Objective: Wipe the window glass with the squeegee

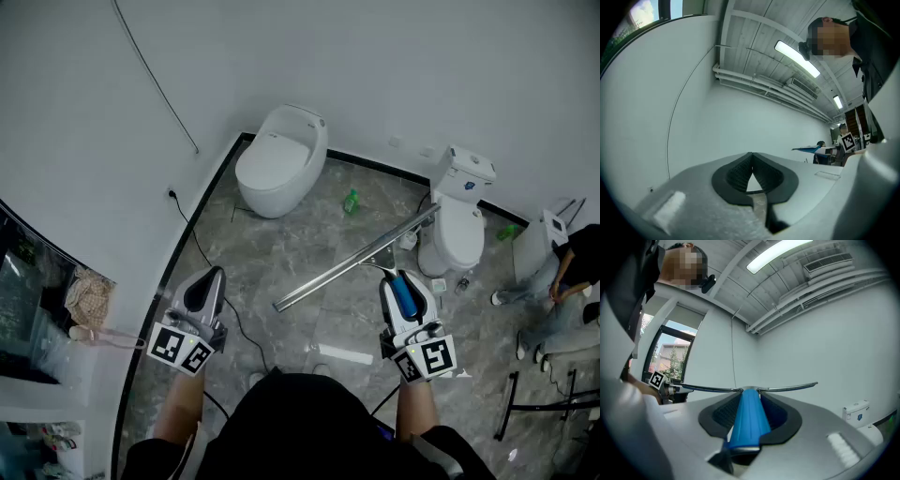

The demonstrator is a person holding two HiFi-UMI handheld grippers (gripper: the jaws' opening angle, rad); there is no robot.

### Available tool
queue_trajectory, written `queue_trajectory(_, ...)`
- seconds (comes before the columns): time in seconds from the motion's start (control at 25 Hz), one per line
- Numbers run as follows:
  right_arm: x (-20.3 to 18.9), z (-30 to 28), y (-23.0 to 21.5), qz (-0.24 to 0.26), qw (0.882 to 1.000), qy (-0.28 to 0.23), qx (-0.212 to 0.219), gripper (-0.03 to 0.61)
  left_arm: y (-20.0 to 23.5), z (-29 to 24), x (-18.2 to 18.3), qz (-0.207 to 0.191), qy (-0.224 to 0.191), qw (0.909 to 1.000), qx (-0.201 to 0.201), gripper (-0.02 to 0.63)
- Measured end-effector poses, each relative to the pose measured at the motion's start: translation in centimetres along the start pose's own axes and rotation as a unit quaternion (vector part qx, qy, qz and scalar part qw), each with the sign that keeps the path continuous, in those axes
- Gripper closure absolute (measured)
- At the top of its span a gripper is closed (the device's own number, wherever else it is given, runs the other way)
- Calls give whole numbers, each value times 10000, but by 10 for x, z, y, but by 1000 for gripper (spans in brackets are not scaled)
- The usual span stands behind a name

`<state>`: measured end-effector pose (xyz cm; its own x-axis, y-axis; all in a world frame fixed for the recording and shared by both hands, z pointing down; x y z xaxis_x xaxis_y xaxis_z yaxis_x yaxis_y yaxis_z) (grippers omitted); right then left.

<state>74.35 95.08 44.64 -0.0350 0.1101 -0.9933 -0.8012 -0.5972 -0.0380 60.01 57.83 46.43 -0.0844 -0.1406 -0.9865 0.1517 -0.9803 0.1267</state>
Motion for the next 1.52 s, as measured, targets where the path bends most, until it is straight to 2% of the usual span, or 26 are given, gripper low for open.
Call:
queue_trajectory(0.48, -7, 6, -8, 23, 9998, 172, -65, 445, -13, -6, -7, -49, 46, 10000, -69, 614)
queue_trajectory(0.6, -5, 6, -6, -104, 9999, 49, 38, 445, -18, -7, -7, -61, 49, 9999, -84, 614)
queue_trajectory(0.84, -10, 13, -13, -50, 9998, 217, 16, 445, -28, -5, -9, -45, 79, 9999, -44, 614)
queue_trajectory(1.04, -7, 13, -13, -165, 9996, 137, 188, 445, -33, -2, -10, -16, 69, 10000, 39, 614)
queue_trajectory(1.28, -12, 8, -24, -164, 9976, 294, 603, 445, -47, 11, -7, -168, -4, 9989, 446, 614)
queue_trajectory(1.52, -19, -35, -15, -292, 9872, 319, 1535, 445, -54, 44, 0, -338, 4, 9924, 1184, 614)
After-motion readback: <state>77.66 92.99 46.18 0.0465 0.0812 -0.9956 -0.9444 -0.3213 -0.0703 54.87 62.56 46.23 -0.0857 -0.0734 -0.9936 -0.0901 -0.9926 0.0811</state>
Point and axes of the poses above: the fingertips, and each gripper's own axes: z backward along the fingers, y to its left, x out of its top, the point moved 9 cm from there along z, backward along the fingers, and after that the axes turned 2 degrees about y, right-handed, at the moved point
